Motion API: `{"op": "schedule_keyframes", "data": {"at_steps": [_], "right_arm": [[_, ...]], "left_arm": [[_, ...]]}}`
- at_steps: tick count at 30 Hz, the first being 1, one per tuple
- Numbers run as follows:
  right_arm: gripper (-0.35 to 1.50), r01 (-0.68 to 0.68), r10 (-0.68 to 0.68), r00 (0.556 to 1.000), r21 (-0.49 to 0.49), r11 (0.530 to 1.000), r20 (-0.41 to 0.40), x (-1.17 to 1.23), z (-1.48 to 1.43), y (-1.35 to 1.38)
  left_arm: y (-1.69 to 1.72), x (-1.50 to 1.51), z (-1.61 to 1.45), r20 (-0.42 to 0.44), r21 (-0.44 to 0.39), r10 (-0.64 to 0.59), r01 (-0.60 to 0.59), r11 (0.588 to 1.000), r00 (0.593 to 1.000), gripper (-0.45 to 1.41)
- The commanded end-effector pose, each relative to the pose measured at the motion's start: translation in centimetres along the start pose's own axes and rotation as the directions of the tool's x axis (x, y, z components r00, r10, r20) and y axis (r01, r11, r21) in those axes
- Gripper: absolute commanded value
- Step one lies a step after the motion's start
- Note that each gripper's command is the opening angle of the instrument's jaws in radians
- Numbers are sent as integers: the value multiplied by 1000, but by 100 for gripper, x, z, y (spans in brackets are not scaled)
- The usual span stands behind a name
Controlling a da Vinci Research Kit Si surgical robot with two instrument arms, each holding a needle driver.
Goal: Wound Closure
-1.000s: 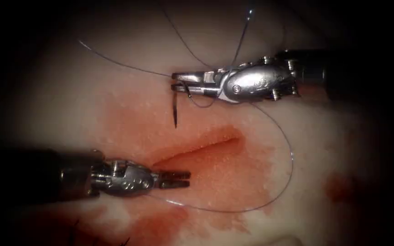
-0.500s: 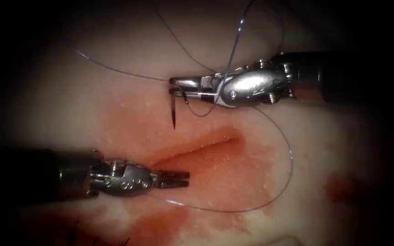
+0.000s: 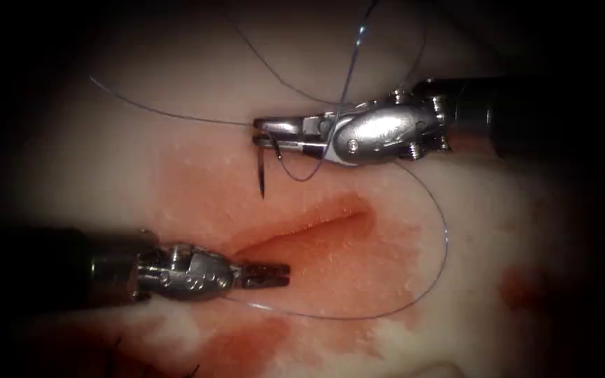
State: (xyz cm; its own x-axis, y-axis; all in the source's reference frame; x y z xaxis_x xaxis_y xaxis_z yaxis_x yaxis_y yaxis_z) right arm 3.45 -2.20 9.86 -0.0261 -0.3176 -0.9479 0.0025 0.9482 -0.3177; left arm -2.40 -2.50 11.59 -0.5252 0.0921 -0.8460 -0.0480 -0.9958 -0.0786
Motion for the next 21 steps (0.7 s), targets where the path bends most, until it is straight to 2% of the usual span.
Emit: {"op": "schedule_keyframes", "data": {"at_steps": [1, 9, 16, 21], "right_arm": [[-35, 6, -6, 1000, 6, 1000, -1, -7, 8, -3], [-35, 13, -14, 1000, 29, 1000, 14, -12, 6, -11], [-35, 84, -87, 995, 65, 994, 46, -12, 5, -13], [-35, 99, -106, 992, 97, 990, 65, -15, 8, -28]], "left_arm": [[2, -2, 7, -1, -1, 0, 0, 1000, 1000, 2], [2, -3, 7, -1, -1, 0, 0, 1000, 1000, 2], [2, -3, 7, -1, -1, 0, 0, 1000, 1000, 2], [2, -3, 7, -1, -1, 0, 0, 1000, 1000, 2]]}}
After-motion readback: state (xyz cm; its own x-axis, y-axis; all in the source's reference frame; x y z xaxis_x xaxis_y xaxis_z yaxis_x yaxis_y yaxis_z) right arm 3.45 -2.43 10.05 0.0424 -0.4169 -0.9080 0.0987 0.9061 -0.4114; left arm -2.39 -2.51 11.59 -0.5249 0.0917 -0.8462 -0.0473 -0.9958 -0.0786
